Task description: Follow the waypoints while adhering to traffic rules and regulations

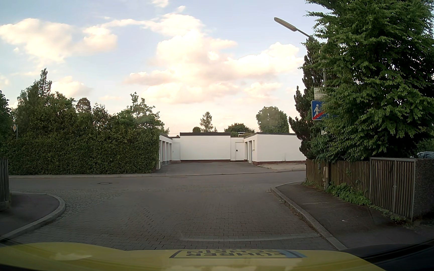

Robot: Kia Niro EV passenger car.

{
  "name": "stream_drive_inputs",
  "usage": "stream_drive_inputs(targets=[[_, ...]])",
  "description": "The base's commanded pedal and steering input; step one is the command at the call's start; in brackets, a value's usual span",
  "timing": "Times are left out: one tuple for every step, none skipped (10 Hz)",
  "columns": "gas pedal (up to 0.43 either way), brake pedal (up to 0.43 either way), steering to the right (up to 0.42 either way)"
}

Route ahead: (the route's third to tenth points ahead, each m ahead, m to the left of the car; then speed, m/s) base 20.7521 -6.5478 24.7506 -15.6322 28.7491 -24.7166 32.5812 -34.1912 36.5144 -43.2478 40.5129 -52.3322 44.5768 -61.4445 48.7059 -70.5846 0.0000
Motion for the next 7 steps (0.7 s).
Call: stream_drive_inputs(targets=[[0.0, 0.268, -0.095], [0.0, 0.268, -0.095], [0.0, 0.268, -0.095], [0.0, 0.268, -0.095], [0.0, 0.268, -0.095], [0.0, 0.268, -0.095], [0.0, 0.268, -0.095]])
